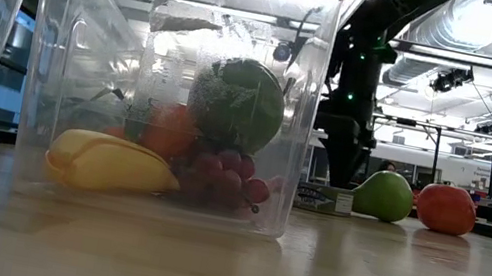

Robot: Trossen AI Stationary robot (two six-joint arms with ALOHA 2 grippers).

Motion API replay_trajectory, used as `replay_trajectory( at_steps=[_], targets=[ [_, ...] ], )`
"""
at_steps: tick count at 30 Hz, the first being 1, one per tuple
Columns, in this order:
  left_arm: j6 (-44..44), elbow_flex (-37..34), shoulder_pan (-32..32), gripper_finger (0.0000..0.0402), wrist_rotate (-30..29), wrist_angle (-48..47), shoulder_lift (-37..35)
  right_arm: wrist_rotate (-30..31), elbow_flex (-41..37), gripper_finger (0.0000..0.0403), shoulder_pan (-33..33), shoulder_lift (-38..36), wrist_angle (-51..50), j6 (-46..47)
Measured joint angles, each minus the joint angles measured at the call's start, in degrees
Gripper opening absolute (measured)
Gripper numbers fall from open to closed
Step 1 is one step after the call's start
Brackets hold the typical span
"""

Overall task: Pick & Place Food Item
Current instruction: Put the tuna can into the gray bin

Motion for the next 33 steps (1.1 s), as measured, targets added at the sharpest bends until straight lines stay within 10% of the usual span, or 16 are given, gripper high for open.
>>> replay_trajectory(
  at_steps=[33],
  targets=[
    [0.44,0.0,-0.04,0.0281,0.51,1.29,0.0,-2.54,-5.68,0.0084,-11.36,-0.57,9.63,-3.54]
  ],
)
